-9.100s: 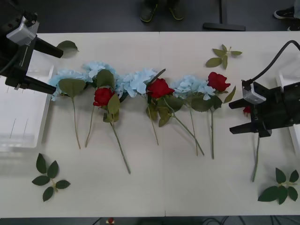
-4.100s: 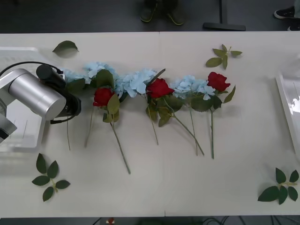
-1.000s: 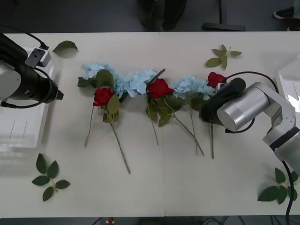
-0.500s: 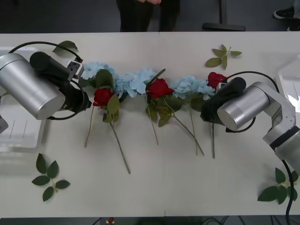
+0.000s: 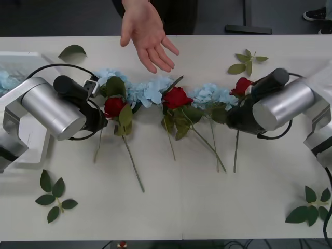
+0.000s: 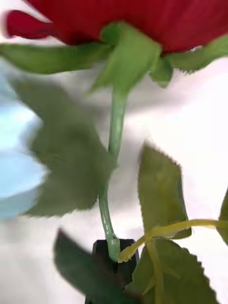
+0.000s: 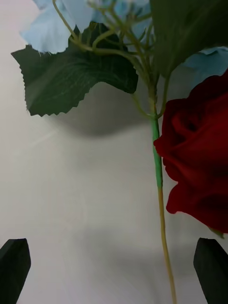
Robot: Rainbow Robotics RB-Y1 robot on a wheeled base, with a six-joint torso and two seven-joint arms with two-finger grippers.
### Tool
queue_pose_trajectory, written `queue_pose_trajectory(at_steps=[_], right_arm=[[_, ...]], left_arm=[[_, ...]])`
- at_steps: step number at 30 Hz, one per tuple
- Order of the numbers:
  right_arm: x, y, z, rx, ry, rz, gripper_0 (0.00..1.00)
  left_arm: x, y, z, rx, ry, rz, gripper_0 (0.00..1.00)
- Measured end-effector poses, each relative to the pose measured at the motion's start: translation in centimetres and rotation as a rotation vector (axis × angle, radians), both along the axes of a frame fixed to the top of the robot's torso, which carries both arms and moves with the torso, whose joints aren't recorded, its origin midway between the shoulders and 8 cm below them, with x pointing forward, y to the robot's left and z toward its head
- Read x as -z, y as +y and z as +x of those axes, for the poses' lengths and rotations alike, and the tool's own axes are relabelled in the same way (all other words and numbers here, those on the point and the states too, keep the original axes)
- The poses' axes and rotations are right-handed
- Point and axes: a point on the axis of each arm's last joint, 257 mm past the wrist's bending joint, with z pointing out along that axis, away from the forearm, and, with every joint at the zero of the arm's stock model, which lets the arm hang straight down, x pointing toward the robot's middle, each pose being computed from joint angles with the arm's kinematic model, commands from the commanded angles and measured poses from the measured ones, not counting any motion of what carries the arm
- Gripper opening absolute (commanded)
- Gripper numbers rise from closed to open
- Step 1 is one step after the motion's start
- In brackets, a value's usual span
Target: Place the red flowers into the right box and the blue flowers into the left box. If a person shows an open palm, hand one flower to the person first, then continue sorting.
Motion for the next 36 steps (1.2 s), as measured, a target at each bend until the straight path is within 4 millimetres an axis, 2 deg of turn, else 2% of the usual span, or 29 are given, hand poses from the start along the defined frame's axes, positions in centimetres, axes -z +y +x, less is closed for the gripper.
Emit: queue_pose_trajectory(at_steps=[4, 7, 11, 15, 20, 24, 31, 36], right_arm=[[-7.7, -1.0, 0.3, -0.057, -0.059, 0.108, 0.00], [-13.2, -2.9, 0.3, -0.167, -0.132, 0.103, 0.00], [-19.1, -4.1, 0.2, -0.242, -0.228, 0.114, 0.00], [-23.1, -2.8, 0.2, -0.310, -0.335, 0.120, 0.00], [-29.5, 1.2, 2.3, -0.454, -0.641, 0.098, 0.00], [-32.5, 3.3, 3.7, -0.481, -0.779, 0.084, 0.00], [-36.5, 5.5, 7.6, -0.515, -0.915, -0.186, 0.00], [-38.9, 8.7, 10.4, -0.436, -0.995, -0.165, 0.00]], left_arm=[[1.1, -0.4, -0.1, -0.011, 0.020, -0.008, 1.00], [1.6, -0.8, -0.4, -0.002, 0.029, -0.003, 1.00], [2.2, -1.4, -0.9, -0.001, 0.040, -0.002, 1.00], [2.1, -1.6, -0.7, 0.004, 0.032, -0.007, 1.00], [1.9, -1.4, -0.5, 0.004, 0.021, 0.005, 1.00], [1.9, -1.4, -0.5, 0.004, 0.021, 0.005, 1.00], [1.9, -1.4, -0.5, 0.004, 0.020, 0.005, 1.00], [1.9, -1.4, -0.5, 0.004, 0.020, 0.004, 1.00]])
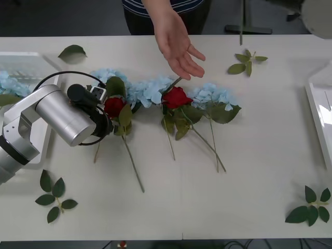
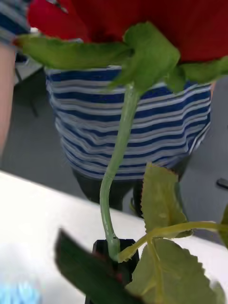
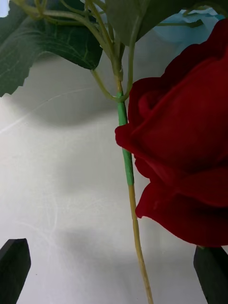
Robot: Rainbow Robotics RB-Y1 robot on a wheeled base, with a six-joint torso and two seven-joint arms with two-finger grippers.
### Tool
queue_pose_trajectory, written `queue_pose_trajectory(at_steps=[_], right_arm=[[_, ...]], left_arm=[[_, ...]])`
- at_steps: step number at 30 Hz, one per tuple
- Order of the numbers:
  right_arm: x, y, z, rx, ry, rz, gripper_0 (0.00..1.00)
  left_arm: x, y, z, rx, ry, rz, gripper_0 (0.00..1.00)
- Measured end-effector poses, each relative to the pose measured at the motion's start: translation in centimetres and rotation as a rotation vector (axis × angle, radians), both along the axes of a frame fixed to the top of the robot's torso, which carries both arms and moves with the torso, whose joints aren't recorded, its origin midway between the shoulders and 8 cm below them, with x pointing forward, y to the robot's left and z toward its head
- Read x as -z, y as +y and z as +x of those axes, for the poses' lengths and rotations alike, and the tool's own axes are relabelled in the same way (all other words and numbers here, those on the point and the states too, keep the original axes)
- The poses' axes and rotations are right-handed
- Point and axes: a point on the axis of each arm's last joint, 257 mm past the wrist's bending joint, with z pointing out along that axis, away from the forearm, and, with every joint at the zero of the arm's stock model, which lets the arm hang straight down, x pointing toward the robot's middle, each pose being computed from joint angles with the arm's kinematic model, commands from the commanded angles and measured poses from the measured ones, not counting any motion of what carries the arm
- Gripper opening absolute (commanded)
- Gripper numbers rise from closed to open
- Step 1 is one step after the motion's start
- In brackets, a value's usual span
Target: Place the red flowers into the right box and the blue flowers into the left box. If a person shows an open palm, hand one flower to the person first, then continue sorting.
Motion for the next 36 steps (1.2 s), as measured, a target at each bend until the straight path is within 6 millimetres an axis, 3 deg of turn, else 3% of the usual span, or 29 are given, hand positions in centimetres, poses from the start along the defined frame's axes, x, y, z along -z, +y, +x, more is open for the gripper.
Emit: queue_pose_trajectory(at_steps=[7, 13, 28, 29, 30, 32, 36], right_arm=[[-1.2, 4.0, 2.6, 0.032, -0.090, -0.007, 0.00], [-1.7, 5.5, 4.4, 0.061, -0.120, -0.014, 0.00], [-1.7, 5.8, 4.7, 0.061, -0.116, -0.009, 0.00], [-1.7, 5.8, 4.7, 0.061, -0.116, -0.009, 0.07], [-1.7, 5.8, 4.7, 0.061, -0.116, -0.009, 0.29], [-1.7, 5.8, 4.7, 0.061, -0.116, -0.009, 0.58], [-1.7, 5.8, 4.7, 0.061, -0.116, -0.009, 0.89]], left_arm=[[0.0, 0.0, 0.0, 0.000, 0.000, 0.000, 1.00], [0.0, 0.0, 0.0, 0.000, 0.000, 0.000, 1.00], [0.0, 0.0, 0.0, 0.000, 0.000, 0.000, 1.00], [0.0, 0.0, 0.0, 0.000, 0.000, 0.000, 1.00], [0.0, 0.0, 0.0, 0.000, 0.000, 0.000, 1.00], [0.0, 0.0, 0.0, 0.000, 0.000, 0.000, 1.00], [0.0, 0.0, 0.0, 0.000, 0.000, 0.000, 1.00]])
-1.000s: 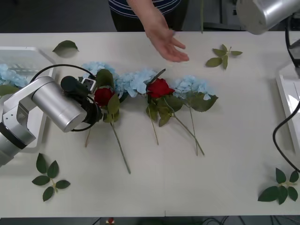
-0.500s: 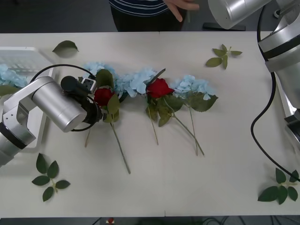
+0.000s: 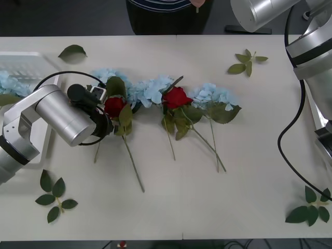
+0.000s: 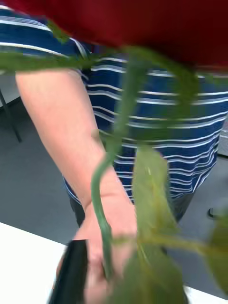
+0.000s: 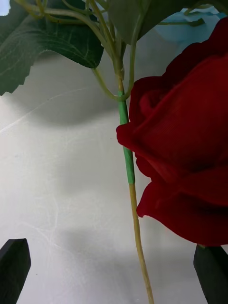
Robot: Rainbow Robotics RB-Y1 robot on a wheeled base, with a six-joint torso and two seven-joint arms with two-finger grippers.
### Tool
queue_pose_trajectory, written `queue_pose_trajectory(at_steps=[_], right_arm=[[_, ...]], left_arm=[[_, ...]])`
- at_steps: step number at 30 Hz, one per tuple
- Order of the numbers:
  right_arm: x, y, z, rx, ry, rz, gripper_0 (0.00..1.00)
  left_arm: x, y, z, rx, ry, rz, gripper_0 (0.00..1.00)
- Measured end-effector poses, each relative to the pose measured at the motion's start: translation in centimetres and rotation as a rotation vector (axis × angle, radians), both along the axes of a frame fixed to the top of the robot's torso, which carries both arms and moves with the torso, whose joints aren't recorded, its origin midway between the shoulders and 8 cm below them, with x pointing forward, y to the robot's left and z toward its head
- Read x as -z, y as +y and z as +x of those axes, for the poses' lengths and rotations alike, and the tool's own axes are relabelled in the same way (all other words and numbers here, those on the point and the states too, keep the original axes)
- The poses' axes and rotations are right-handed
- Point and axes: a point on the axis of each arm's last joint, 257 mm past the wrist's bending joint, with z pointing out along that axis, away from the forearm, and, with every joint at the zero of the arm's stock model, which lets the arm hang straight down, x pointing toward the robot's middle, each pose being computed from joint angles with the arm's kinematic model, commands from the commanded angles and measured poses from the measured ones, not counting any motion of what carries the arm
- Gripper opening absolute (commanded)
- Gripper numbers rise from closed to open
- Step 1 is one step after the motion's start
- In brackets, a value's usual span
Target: Place the red flowers into the right box and the blue flowers into the left box. If a person shows an open palm, hand one flower to the person first, then continue sorting.
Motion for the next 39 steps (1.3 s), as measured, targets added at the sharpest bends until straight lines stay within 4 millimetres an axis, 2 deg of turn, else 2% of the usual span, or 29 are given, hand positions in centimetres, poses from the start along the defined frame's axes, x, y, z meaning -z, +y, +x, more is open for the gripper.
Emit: queue_pose_trajectory(at_steps=[3, 5, 25, 32, 34, 35, 37, 39], right_arm=[[0.0, 0.0, 0.0, 0.000, 0.000, 0.000, 0.99], [0.0, 0.0, 0.0, 0.000, 0.000, 0.000, 1.00], [0.0, 0.0, 0.0, 0.000, 0.000, 0.000, 1.00], [0.8, -0.5, 0.1, 0.009, 0.018, -0.002, 1.00], [2.1, -1.1, 0.0, 0.007, 0.087, 0.014, 1.00], [3.5, -1.2, -0.6, -0.009, 0.169, 0.036, 1.00], [5.6, -1.6, -2.1, -0.042, 0.308, 0.060, 1.00], [6.5, -2.4, -3.9, -0.059, 0.397, 0.049, 1.00]], left_arm=[[0.0, 0.0, 0.0, 0.000, 0.000, 0.000, 1.00], [0.0, 0.0, 0.0, 0.000, 0.000, 0.000, 1.00], [0.0, 0.0, 0.0, 0.000, 0.000, 0.000, 1.00], [0.0, 0.0, 0.0, 0.000, 0.000, 0.000, 1.00], [0.0, 0.0, 0.0, 0.000, 0.000, 0.000, 1.00], [0.0, 0.0, 0.0, 0.000, 0.000, 0.000, 1.00], [0.0, 0.0, 0.0, 0.000, 0.000, 0.000, 1.00], [0.0, 0.0, 0.0, 0.000, 0.000, 0.000, 1.00]])
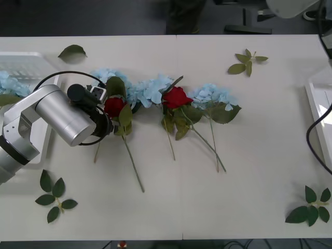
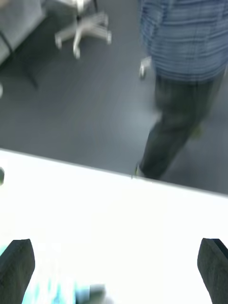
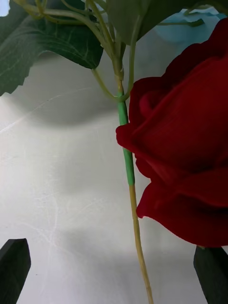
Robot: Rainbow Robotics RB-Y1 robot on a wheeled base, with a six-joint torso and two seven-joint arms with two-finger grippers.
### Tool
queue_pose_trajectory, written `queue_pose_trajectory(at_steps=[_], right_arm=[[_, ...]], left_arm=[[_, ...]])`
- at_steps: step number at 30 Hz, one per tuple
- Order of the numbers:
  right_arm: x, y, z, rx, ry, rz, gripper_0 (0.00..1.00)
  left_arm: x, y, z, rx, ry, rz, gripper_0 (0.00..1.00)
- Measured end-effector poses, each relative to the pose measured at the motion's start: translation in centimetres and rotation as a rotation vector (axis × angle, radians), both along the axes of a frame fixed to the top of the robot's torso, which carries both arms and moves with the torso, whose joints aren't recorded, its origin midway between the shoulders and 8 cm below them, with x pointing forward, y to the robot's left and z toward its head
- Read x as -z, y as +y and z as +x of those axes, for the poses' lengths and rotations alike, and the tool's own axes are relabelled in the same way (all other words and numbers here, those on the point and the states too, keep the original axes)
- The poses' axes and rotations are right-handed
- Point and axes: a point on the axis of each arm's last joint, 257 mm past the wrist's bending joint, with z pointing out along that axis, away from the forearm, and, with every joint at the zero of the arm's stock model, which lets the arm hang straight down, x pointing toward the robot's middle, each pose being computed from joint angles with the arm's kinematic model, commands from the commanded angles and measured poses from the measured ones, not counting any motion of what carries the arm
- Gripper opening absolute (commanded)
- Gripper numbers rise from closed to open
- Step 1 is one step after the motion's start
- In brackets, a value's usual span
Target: Place the red flowers into the right box and the blue flowers into the left box. If a person shows an open palm, hand one flower to the person first, then continue sorting.
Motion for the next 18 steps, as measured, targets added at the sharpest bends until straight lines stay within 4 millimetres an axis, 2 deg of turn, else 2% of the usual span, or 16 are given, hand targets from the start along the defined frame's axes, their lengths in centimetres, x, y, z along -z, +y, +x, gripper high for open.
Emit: queue_pose_trajectory(at_steps=[4, 9, 12, 15, 18], right_arm=[[3.1, -2.0, -6.6, -0.064, 0.291, -0.051, 1.00], [3.4, -4.1, -13.1, -0.111, 0.532, -0.018, 1.00], [4.6, -5.3, -15.4, -0.106, 0.642, -0.015, 1.00], [7.2, -5.5, -17.3, -0.140, 0.735, 0.001, 1.00], [10.1, -5.6, -18.1, -0.149, 0.783, 0.042, 1.00]], left_arm=[[0.0, 0.0, 0.0, 0.000, 0.000, 0.000, 1.00], [0.2, 0.3, -0.7, -0.022, 0.038, -0.011, 1.00], [0.0, 0.2, -0.9, -0.040, 0.059, -0.049, 1.00], [-0.3, 0.2, -0.8, -0.053, 0.055, -0.064, 1.00], [-0.3, 0.2, -0.7, -0.064, 0.054, -0.072, 1.00]])
